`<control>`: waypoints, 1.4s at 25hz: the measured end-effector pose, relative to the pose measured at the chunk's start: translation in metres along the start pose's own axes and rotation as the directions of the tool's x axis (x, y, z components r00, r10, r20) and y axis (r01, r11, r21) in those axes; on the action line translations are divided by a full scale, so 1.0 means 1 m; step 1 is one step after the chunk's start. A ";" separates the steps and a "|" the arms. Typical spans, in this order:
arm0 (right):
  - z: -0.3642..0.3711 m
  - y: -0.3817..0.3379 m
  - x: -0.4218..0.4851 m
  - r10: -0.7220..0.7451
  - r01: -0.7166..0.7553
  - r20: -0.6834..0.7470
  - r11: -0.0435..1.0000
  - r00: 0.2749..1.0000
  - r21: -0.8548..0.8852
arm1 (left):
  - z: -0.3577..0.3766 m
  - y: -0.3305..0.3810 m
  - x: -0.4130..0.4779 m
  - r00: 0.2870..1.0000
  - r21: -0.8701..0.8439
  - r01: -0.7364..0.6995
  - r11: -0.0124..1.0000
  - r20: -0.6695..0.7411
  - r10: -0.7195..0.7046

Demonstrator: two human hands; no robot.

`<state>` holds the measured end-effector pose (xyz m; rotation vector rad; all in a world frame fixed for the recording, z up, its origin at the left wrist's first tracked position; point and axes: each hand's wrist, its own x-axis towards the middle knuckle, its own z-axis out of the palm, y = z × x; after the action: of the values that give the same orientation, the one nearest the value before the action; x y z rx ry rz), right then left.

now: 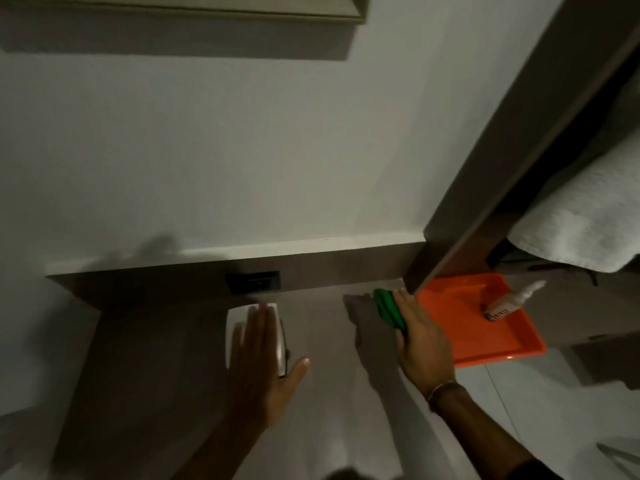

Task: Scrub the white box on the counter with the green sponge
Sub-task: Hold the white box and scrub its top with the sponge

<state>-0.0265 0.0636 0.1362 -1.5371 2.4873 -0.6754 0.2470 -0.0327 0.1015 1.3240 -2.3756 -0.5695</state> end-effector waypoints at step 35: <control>0.075 -0.174 -0.018 -0.424 0.537 0.503 0.838 0.753 -0.096 | 0.033 -0.144 0.015 0.975 -0.603 0.195 0.774 0.203 -0.087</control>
<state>0.1494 -0.0087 0.1449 -2.1626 1.8610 -0.0212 0.3266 -0.1088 0.0022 1.1701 -1.9235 -1.4153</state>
